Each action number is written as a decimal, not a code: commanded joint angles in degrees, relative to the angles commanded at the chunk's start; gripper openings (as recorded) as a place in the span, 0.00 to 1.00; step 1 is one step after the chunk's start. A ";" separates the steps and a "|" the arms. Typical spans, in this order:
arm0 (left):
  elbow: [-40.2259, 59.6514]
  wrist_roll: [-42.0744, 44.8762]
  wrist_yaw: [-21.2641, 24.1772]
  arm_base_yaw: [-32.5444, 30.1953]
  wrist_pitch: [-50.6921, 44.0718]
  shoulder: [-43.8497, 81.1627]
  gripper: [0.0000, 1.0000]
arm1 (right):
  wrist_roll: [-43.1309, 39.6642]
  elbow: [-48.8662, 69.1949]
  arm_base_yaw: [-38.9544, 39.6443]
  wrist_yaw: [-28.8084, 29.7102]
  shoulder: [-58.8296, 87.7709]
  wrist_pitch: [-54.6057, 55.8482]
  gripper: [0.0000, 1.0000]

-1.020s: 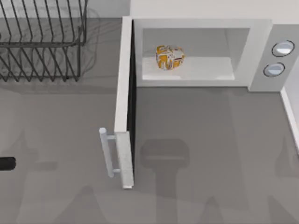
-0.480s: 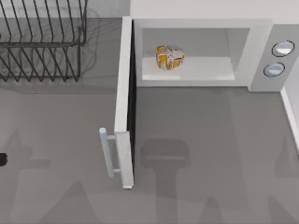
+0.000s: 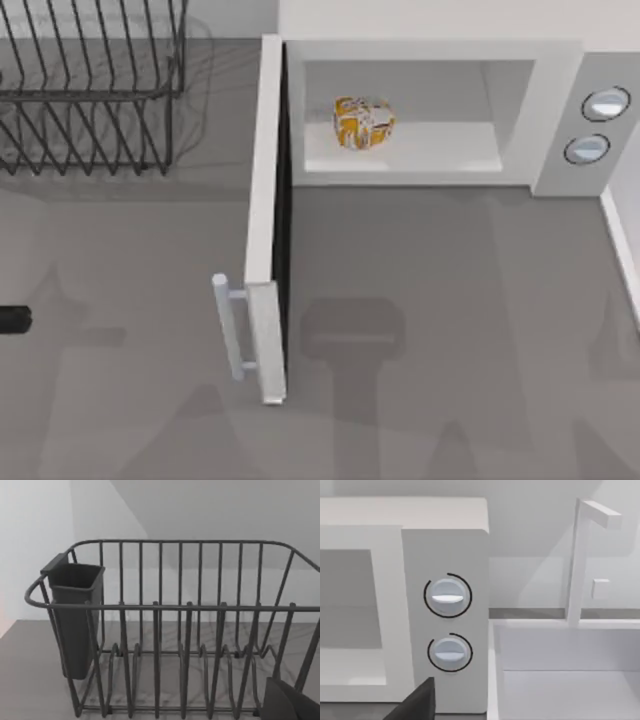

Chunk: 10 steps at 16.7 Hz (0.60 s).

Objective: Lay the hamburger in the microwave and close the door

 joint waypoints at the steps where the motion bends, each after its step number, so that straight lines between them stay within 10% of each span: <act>1: 0.72 0.01 -1.50 -1.50 -0.68 0.03 0.00 | 0.00 0.00 0.00 0.00 0.00 0.00 1.00; 10: 3.43 -1.37 -4.50 -5.07 -3.12 1.91 0.00 | 0.00 0.00 0.00 0.00 0.00 0.00 1.00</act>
